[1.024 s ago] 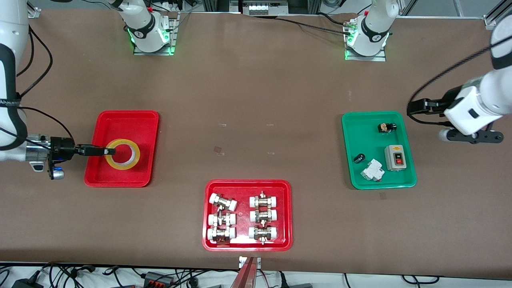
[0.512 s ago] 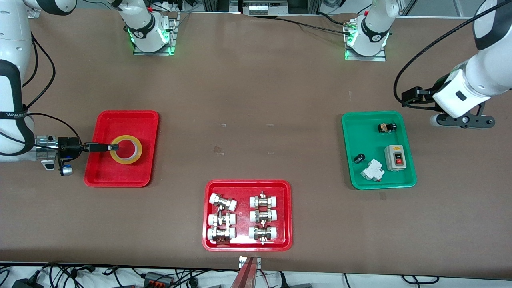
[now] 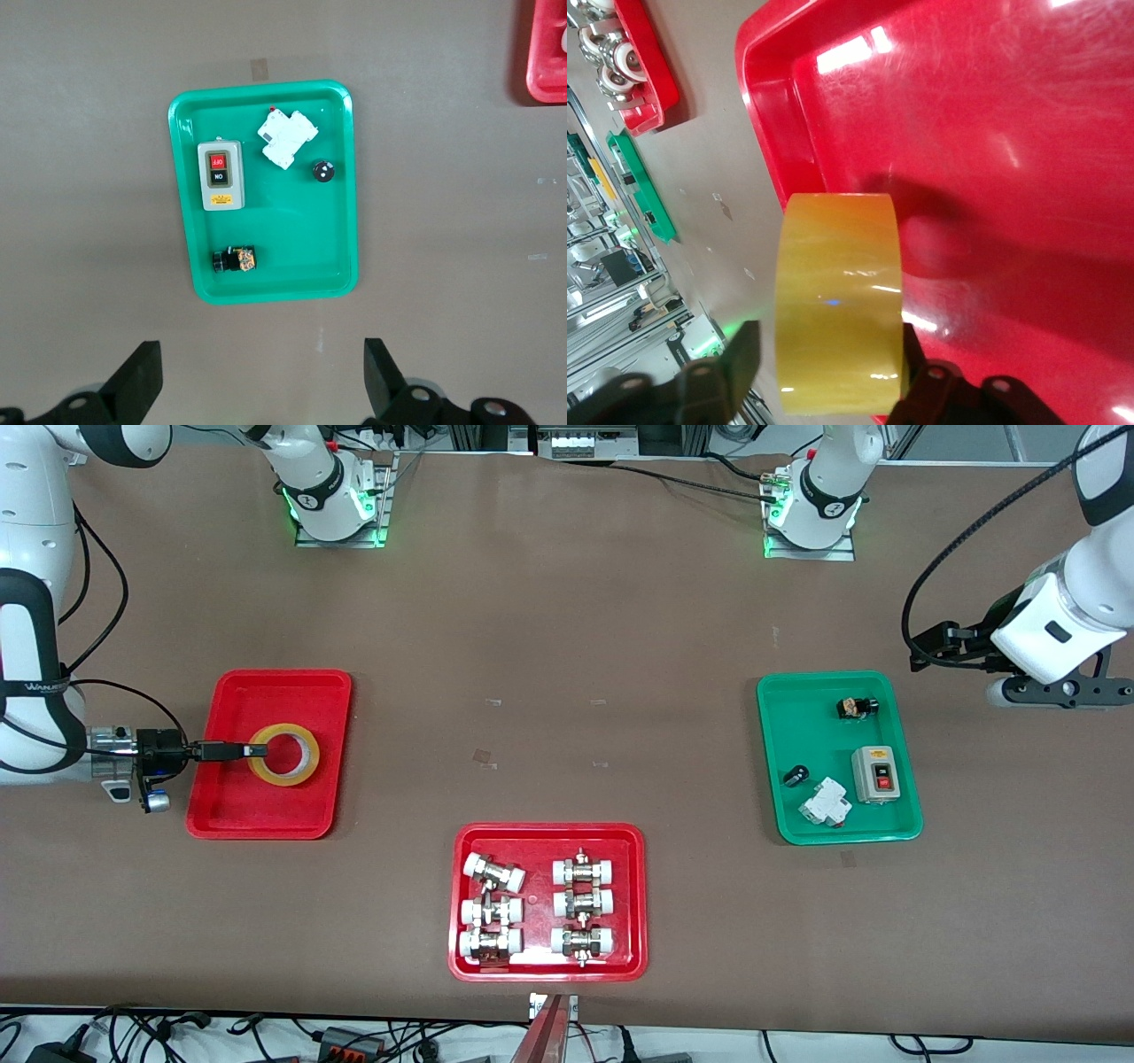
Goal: Left arm passes tape to right arm into tray
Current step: 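Move the tape over the empty red tray with the right gripper, then lower the tape into the red tray and open the right gripper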
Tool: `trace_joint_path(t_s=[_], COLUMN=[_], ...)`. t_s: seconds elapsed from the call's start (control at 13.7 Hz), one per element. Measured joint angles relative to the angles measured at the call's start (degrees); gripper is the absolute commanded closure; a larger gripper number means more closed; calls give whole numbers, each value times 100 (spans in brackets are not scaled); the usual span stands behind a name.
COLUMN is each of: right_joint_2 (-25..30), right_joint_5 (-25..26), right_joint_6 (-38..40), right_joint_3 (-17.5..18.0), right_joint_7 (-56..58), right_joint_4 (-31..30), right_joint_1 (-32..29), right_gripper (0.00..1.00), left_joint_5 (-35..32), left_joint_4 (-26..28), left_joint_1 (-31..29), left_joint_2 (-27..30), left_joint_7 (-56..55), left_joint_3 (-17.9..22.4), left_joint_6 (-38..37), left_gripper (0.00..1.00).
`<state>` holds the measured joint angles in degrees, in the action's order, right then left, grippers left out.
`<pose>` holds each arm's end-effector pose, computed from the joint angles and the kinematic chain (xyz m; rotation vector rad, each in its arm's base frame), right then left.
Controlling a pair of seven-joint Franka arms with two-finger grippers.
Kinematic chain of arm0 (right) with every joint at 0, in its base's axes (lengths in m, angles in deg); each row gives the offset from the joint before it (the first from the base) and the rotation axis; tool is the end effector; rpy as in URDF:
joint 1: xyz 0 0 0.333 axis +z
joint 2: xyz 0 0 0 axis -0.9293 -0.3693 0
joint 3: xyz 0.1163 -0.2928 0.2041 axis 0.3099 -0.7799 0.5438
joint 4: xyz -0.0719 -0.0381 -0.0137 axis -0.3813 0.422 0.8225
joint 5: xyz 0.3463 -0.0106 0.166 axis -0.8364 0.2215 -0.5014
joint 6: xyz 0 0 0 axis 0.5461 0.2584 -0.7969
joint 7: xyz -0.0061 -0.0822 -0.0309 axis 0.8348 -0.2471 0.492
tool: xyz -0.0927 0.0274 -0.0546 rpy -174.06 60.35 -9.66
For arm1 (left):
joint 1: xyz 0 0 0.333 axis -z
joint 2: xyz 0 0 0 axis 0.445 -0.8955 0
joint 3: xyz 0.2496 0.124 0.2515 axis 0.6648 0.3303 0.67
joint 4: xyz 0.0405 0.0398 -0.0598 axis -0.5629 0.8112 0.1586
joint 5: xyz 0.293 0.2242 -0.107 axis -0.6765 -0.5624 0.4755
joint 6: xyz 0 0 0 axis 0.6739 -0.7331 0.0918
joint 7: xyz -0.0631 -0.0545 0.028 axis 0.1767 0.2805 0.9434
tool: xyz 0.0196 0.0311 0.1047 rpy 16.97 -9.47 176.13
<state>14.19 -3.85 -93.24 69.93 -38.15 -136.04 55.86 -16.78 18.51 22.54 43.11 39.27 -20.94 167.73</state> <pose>0.6438 -0.1493 0.2302 -2.2439 0.1625 0.4017 0.5660 -0.0420 0.6299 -3.1303 -0.0044 0.1972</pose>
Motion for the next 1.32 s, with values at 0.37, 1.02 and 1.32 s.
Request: trace_joint_path(t_s=[0.37,1.02,1.32], right_joint_2=[-11,597,899], right_joint_5=[597,2455,2776], right_joint_6=[-179,-831,-895], right_joint_3=[48,60,59], right_joint_7=[50,50,-234], right_joint_4=[19,142,264], right_joint_1=[111,672,743], right_gripper=[0,0,0], left_joint_5=[1,33,39], left_joint_4=[20,20,20], left_joint_1=[-31,-24,12], left_joint_2=[29,63,72], left_joint_7=[-267,-273,-273], left_joint_3=[61,51,22], left_joint_6=[190,209,210], left_gripper=[0,0,0])
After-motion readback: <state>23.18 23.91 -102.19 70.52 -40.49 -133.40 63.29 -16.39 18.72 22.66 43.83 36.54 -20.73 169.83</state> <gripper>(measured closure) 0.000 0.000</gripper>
